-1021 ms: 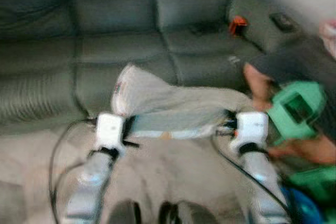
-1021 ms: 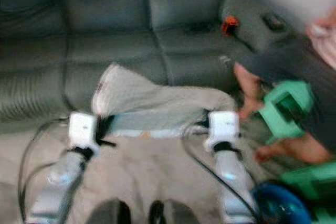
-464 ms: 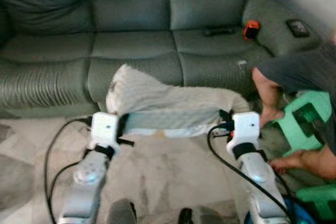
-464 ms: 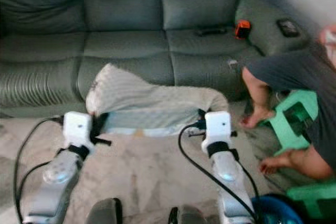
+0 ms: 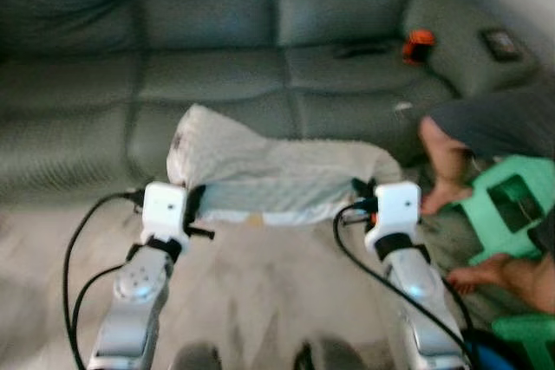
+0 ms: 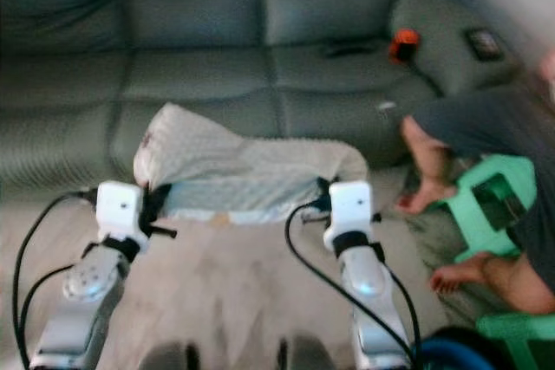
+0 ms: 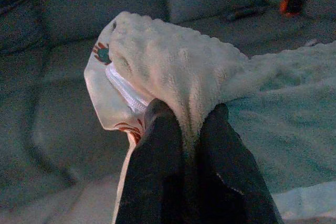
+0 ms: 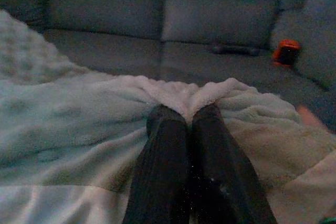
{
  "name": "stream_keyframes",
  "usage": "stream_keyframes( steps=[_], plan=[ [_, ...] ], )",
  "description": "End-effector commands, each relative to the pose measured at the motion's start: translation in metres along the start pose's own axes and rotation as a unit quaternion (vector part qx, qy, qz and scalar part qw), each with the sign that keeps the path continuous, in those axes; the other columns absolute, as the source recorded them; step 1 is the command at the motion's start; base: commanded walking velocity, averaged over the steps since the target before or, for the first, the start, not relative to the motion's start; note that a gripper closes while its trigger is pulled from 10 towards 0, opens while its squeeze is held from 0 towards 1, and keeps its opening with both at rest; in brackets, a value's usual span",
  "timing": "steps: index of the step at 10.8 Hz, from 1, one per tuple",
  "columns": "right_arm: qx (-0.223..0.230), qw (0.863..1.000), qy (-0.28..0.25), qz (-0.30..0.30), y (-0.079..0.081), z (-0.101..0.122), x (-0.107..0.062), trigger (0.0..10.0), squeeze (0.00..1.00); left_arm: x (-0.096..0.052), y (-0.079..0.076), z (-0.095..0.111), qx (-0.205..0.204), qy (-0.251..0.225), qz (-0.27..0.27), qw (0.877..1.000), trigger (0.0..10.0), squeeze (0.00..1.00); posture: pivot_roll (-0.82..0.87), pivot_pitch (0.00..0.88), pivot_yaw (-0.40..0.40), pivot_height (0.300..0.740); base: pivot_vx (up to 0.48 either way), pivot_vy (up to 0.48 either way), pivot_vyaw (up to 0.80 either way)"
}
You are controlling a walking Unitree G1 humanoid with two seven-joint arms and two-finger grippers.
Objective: Move the pillow to the sofa
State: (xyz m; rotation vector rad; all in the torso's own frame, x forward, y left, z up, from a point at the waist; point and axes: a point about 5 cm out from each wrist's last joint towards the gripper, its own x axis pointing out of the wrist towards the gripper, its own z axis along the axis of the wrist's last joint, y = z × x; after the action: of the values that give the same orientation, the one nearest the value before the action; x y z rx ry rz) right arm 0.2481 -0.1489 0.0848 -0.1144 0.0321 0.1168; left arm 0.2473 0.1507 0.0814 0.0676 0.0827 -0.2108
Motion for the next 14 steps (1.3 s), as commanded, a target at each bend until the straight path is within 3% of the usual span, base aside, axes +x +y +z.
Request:
stream_keyframes(
  steps=[1,7,13,14],
  plan=[
    [-0.009,1.000,-0.011,-0.007,-0.0078,0.0035,-0.0010,10.0,0.00,0.0024,-0.0131,0.0058,-0.007,-0.017,-0.025,1.000,10.0,0.00,-0.04,0.130,-0.043,0.740,0.480,0.000,0.77],
    [-0.003,1.000,-0.014,0.007,-0.0043,0.0044,-0.0011,10.0,0.00,0.0046,-0.0145,0.0068,-0.009,-0.019,-0.023,1.000,10.0,0.00,-0.04,0.131,-0.047,0.740,0.480,0.000,0.72],
    [0.005,1.000,-0.008,0.002,-0.0051,0.0037,0.0010,10.0,0.00,0.0074,-0.0170,0.0073,-0.011,-0.020,-0.027,0.999,10.0,0.00,-0.05,0.127,-0.044,0.740,0.480,0.000,0.00],
    [0.008,1.000,-0.003,-0.002,-0.0056,0.0026,0.0014,10.0,0.00,0.0078,-0.0174,0.0073,-0.011,-0.020,-0.030,0.999,10.0,0.00,-0.05,0.127,-0.045,0.740,0.390,0.000,-0.80]
  ],
)
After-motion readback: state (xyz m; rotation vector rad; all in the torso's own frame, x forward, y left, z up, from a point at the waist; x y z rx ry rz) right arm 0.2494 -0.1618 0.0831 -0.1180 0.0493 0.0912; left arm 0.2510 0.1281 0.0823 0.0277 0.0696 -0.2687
